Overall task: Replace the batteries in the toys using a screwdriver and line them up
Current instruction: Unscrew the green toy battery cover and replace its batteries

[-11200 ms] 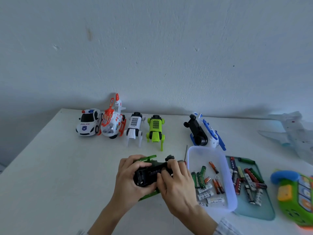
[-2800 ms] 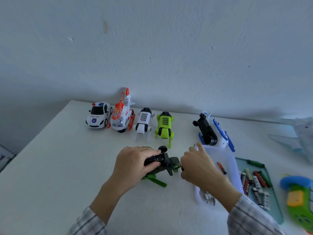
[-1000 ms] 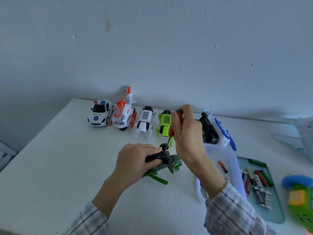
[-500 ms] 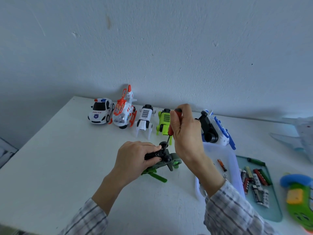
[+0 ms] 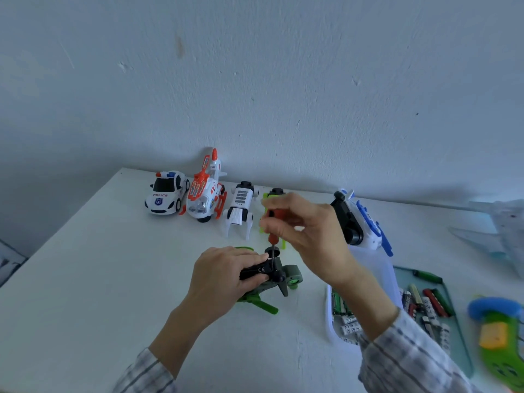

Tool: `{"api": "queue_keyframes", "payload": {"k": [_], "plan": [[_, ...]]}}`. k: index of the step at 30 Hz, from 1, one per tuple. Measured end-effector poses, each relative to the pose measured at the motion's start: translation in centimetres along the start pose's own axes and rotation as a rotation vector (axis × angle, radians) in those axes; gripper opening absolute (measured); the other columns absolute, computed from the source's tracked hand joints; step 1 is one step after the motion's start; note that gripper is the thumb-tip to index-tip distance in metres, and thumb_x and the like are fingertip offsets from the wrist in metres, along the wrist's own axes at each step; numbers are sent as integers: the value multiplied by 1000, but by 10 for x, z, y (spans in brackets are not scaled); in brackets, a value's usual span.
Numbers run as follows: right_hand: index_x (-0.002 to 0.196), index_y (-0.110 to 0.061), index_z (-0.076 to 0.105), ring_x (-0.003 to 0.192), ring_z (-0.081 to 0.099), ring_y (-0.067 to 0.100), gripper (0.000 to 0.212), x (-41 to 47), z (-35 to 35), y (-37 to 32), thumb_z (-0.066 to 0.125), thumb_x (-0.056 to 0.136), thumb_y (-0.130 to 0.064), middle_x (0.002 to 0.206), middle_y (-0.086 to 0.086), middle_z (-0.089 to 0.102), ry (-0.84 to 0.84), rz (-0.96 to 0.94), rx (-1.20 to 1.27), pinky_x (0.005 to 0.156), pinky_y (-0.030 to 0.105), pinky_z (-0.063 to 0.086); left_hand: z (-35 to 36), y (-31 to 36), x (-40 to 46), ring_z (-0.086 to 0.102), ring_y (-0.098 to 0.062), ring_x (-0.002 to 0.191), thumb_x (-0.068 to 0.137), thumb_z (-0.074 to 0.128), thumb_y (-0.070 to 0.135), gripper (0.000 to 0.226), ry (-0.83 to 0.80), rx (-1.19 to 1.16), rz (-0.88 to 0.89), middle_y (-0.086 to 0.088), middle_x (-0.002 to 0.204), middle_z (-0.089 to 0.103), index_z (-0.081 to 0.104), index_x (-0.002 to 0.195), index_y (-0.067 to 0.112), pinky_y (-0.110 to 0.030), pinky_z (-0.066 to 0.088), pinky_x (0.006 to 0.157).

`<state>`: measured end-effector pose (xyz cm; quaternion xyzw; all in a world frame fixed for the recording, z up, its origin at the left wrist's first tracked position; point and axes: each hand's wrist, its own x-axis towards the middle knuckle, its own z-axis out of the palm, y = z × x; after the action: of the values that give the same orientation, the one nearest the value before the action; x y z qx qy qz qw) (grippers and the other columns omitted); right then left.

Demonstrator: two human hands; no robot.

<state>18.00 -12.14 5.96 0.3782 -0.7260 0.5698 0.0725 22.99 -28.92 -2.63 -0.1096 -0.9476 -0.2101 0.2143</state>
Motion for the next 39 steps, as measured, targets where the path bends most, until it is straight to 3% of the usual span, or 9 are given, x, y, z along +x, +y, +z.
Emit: {"api": "queue_keyframes", "payload": {"k": [3, 5, 9, 12, 20, 26, 31, 36, 39], "plan": [[114, -7, 65, 94, 67, 16, 36, -12, 7, 3, 70, 80, 5, 106, 7, 69, -27, -76, 21, 82, 33, 56, 0, 0, 1, 57, 0, 67, 77, 51, 56, 33, -6, 3, 1, 22, 83, 71, 74, 92, 37, -7, 21, 64], [117, -11, 63, 103, 66, 17, 44, -16, 11, 3, 66, 79, 12, 109, 8, 68, -36, -63, 71, 89, 31, 54, 1, -1, 2, 55, 0, 65, 77, 53, 54, 29, -9, 14, 8, 22, 80, 70, 74, 88, 37, -7, 18, 63], [105, -18, 65, 73, 65, 11, 42, -10, 17, 8, 74, 74, 9, 82, -5, 65, 112, -75, 34, 72, 21, 55, 2, -3, 2, 59, -2, 67, 78, 52, 55, 31, -21, 12, 4, 22, 85, 71, 74, 92, 37, -10, 24, 63], [100, -19, 61, 63, 55, 13, 40, -6, 21, 12, 77, 71, 4, 73, 2, 54, 259, -119, -63, 61, 18, 51, 2, -2, 1, 62, -2, 70, 78, 51, 56, 37, -16, 8, 12, 22, 90, 72, 74, 98, 37, -19, 38, 60], [102, -23, 65, 85, 70, 16, 44, -12, 7, 3, 70, 75, 11, 95, -4, 68, 195, 114, 84, 81, 26, 56, 2, 2, 2, 63, 0, 72, 75, 54, 54, 36, 10, 10, 8, 22, 89, 72, 75, 98, 36, -20, 38, 61], [101, -24, 62, 70, 62, 8, 45, -20, 7, 7, 84, 66, -5, 79, 2, 59, 353, 15, -63, 65, 21, 54, 2, 1, 4, 62, -2, 68, 74, 56, 53, 36, 9, 1, 5, 21, 88, 72, 75, 98, 35, -21, 38, 59], [111, -30, 61, 95, 66, 14, 47, -22, 3, 0, 72, 78, 1, 112, -2, 63, 250, 94, -18, 85, 24, 54, 2, 0, 5, 61, -1, 67, 74, 56, 52, 35, 12, 3, 1, 22, 87, 72, 75, 99, 36, -22, 42, 58], [104, -18, 67, 76, 66, 10, 42, -24, 9, -3, 80, 68, -1, 83, 8, 64, 258, -13, -91, 72, 24, 58, 3, 1, 4, 59, 1, 67, 71, 57, 51, 33, 18, 3, -13, 22, 84, 72, 76, 93, 35, -21, 40, 59], [110, -18, 67, 79, 65, 9, 40, -23, 16, -3, 77, 74, -5, 86, 5, 63, 267, -22, -130, 72, 26, 57, 3, 1, 4, 55, 2, 65, 73, 57, 50, 29, -10, 16, -24, 23, 81, 70, 75, 91, 36, -13, 27, 62]]}}
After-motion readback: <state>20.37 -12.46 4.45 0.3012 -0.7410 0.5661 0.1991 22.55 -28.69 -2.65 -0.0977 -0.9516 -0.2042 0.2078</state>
